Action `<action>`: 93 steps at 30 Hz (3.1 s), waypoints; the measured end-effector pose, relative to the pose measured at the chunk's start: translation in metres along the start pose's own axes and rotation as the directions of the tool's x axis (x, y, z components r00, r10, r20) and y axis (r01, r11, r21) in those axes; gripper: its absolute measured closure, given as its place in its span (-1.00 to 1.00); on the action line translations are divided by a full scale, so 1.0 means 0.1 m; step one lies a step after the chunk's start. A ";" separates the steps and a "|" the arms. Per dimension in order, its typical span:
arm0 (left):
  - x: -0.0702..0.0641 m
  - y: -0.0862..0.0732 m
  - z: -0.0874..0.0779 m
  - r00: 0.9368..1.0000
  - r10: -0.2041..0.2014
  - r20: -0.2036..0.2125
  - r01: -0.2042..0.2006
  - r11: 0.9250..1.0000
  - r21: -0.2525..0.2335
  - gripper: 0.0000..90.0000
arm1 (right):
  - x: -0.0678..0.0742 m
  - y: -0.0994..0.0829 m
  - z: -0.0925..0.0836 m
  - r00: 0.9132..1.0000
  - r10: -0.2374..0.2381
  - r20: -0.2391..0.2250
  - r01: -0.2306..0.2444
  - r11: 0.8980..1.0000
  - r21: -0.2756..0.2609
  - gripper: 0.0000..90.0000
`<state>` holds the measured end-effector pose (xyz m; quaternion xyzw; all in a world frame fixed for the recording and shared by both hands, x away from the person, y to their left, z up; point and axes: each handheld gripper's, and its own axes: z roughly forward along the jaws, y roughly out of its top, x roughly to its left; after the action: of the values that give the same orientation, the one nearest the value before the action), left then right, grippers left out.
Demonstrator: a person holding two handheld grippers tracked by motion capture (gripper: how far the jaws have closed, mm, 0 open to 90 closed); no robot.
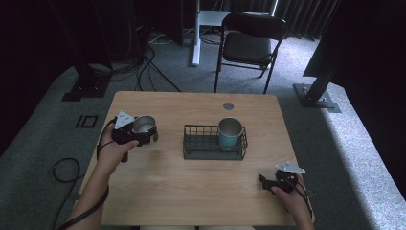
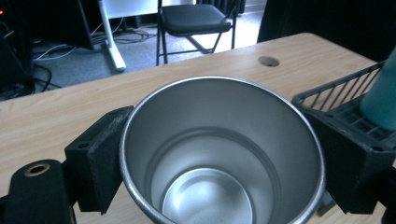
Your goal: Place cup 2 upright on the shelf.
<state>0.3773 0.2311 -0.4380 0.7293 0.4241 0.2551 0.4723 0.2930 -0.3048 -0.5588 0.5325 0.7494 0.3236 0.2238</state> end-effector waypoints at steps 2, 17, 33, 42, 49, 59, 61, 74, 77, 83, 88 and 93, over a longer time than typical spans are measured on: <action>-0.04 0.05 -0.01 1.000 0.011 0.012 -0.011 1.000 -0.005 -0.69 | 0.00 0.00 0.00 1.000 0.000 0.000 0.000 1.000 0.000 -0.74; -0.31 0.36 0.03 0.993 0.050 0.111 -0.045 0.998 -0.047 -0.69 | 0.00 0.00 0.00 1.000 0.000 0.000 0.000 1.000 0.000 -0.74; -0.59 0.59 0.14 0.979 0.093 0.183 -0.082 0.994 -0.067 -0.69 | 0.00 0.00 0.00 1.000 0.001 0.000 -0.001 1.000 -0.001 -0.74; -0.77 0.68 0.23 0.967 0.123 0.221 -0.109 0.991 -0.075 -0.69 | 0.00 0.00 0.00 1.000 -0.001 0.000 0.001 1.000 -0.001 -0.74; -0.90 0.73 0.31 0.959 0.135 0.249 -0.118 0.990 -0.082 -0.69 | 0.00 0.00 0.00 1.000 0.000 0.000 0.000 1.000 -0.001 -0.74; -1.07 0.73 0.46 0.949 0.132 0.285 -0.114 0.990 -0.080 -0.69 | 0.00 0.00 0.00 1.000 0.000 0.001 0.000 1.000 -0.002 -0.74; -1.11 0.74 0.53 0.947 0.127 0.295 -0.109 0.991 -0.078 -0.69 | 0.00 0.00 0.00 1.000 0.000 0.000 0.000 1.000 -0.002 -0.74; -1.15 0.62 0.78 0.952 0.104 0.289 -0.094 0.994 -0.049 -0.69 | 0.00 0.00 0.00 1.000 -0.001 0.001 0.001 1.000 -0.002 -0.74; -1.17 0.59 0.82 0.951 0.101 0.293 -0.093 0.995 -0.040 -0.69 | 0.00 0.00 0.00 1.000 0.000 0.000 0.000 1.000 -0.001 -0.74; -1.17 0.49 0.92 0.950 0.109 0.293 -0.104 0.994 -0.032 -0.69 | 0.00 0.00 0.00 1.000 -0.002 0.000 0.002 1.000 -0.001 -0.74; -1.18 0.40 1.01 0.949 0.102 0.297 -0.103 0.995 -0.012 -0.69 | 0.00 0.00 0.00 1.000 -0.002 0.000 0.002 1.000 -0.001 -0.74; -1.20 0.32 1.08 0.948 0.095 0.304 -0.101 0.995 0.005 -0.69 | 0.00 0.00 0.00 1.000 -0.002 0.000 0.002 1.000 -0.001 -0.74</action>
<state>0.4120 0.0706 -0.4516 0.7847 0.3126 0.1591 0.5111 0.2930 -0.3049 -0.5588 0.5317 0.7498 0.3236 0.2245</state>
